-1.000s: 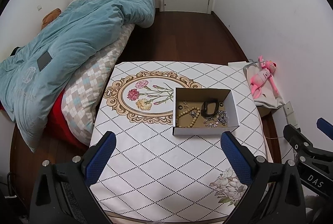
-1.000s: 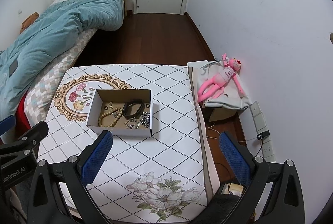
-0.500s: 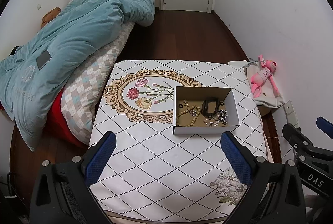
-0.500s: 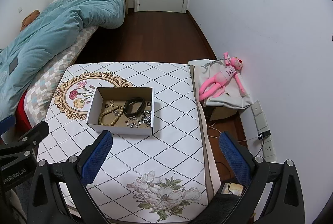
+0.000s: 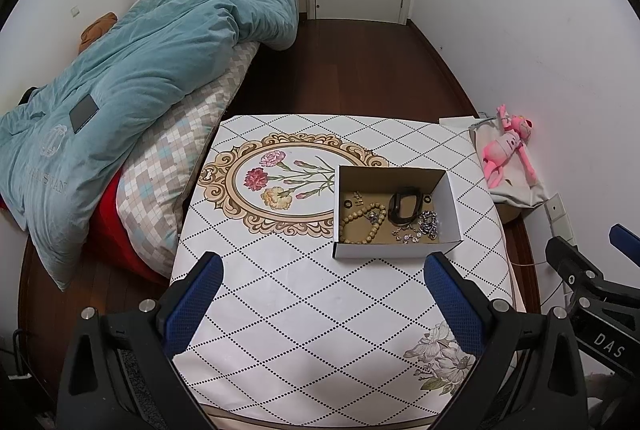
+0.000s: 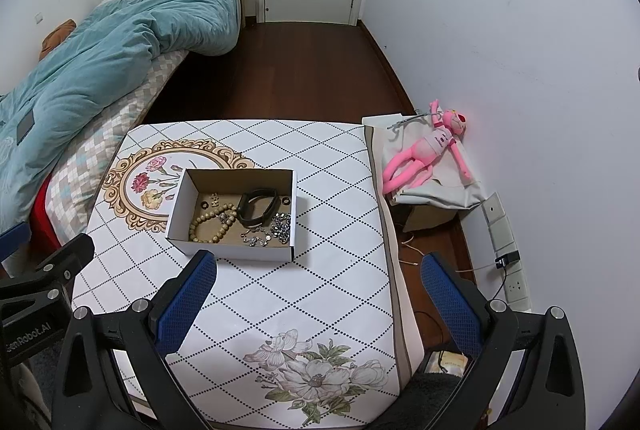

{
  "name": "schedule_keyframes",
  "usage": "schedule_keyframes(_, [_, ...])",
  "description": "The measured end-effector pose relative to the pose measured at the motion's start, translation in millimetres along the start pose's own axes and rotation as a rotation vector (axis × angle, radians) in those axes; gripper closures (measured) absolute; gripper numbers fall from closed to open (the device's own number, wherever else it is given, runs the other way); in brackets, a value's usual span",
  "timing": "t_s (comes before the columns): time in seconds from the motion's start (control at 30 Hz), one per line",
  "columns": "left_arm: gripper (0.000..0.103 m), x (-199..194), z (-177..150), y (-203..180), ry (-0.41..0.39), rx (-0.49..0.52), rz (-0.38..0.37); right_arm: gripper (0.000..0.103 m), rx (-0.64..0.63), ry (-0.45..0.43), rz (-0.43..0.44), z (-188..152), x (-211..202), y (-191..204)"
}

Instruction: Organize jewelry

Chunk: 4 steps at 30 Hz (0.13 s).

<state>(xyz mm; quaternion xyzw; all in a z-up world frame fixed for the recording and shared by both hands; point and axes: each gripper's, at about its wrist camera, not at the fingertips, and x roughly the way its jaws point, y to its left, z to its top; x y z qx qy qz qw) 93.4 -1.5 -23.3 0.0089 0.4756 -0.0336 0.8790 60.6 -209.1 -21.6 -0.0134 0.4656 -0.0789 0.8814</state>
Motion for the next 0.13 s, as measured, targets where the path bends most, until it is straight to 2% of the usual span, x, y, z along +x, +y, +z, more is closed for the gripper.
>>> schedule_keyframes(0.13, [0.001, 0.6, -2.1, 0.6, -0.009, 0.003, -0.003, 0.0, -0.001, 0.001, 0.001, -0.1, 0.0, 0.2])
